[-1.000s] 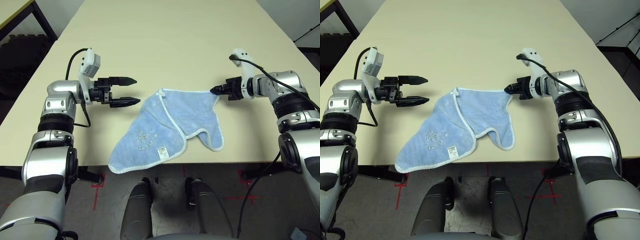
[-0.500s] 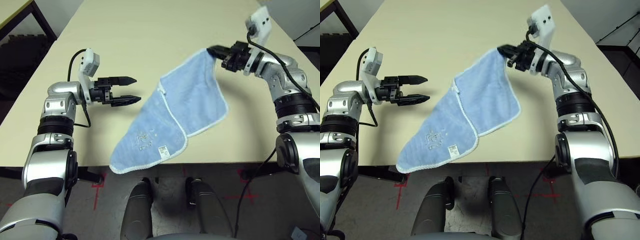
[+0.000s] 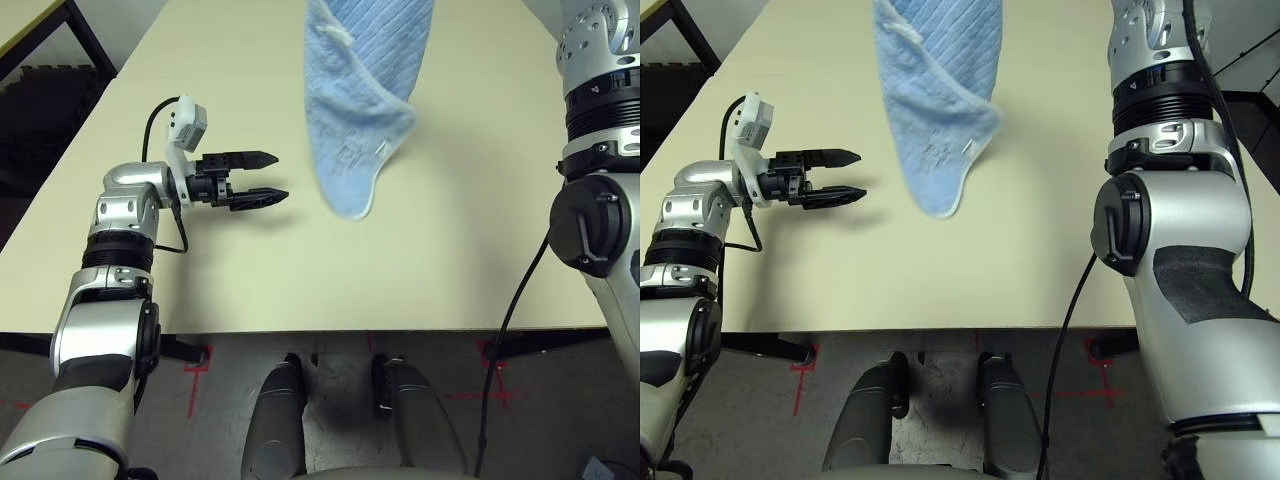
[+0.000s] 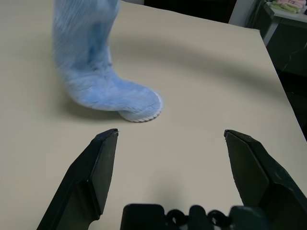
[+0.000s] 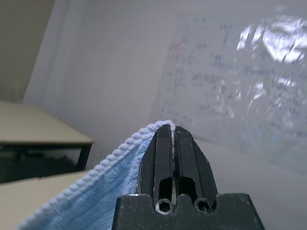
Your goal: Fold the towel and set it aside.
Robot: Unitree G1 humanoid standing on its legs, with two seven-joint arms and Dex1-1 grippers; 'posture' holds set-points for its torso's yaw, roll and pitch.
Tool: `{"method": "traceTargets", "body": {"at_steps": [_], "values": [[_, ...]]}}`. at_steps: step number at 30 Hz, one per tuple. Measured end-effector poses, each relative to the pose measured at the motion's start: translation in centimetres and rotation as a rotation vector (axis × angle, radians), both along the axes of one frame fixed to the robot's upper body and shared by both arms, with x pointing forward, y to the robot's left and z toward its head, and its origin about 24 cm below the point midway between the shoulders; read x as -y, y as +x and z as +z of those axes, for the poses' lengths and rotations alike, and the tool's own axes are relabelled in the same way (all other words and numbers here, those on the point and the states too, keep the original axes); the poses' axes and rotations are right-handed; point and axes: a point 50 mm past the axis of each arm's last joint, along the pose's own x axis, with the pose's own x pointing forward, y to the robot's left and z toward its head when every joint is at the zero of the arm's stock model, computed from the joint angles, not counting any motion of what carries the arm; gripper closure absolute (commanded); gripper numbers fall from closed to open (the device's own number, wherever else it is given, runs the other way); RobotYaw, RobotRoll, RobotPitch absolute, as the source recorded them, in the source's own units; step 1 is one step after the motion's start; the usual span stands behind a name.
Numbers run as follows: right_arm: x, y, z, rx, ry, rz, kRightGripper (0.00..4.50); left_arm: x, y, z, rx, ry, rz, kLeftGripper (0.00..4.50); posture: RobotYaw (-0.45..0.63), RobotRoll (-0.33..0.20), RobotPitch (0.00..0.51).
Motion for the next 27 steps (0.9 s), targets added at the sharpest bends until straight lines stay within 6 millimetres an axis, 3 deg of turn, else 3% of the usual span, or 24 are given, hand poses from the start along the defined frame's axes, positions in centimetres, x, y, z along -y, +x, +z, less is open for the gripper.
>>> {"method": "traceTargets", "body": {"at_steps": [3,8,10,19,27], "values": [[-0.2,0.4,-0.6,-0.027,0.005,-0.008,4.46,1.2,0.3,0.1,0.001,-0.035,0.002,0.00,-0.02,0.000,0.195],[-0.4,-0.3,2.1,0.036,0.042,-0.060,4.46,2.2,0.6,0.8,-0.006,-0.071,0.024,0.00,-0.02,0.000,0.189],[-0.5,-0.3,2.3,0.043,0.036,-0.081,4.46,2.9,0.9,1.1,-0.006,-0.089,0.048,0.00,-0.02,0.000,0.189],[-1.9,0.9,0.0,-0.066,-0.006,-0.081,4.46,7.2,1.2,3.4,-0.008,-0.167,0.162,0.00,0.00,0.000,0.195],[-1.6,1.4,-1.0,-0.112,-0.004,-0.096,4.46,10.8,1.3,5.7,-0.032,-0.196,0.284,0.00,0.01,0.000,0.194]]}}
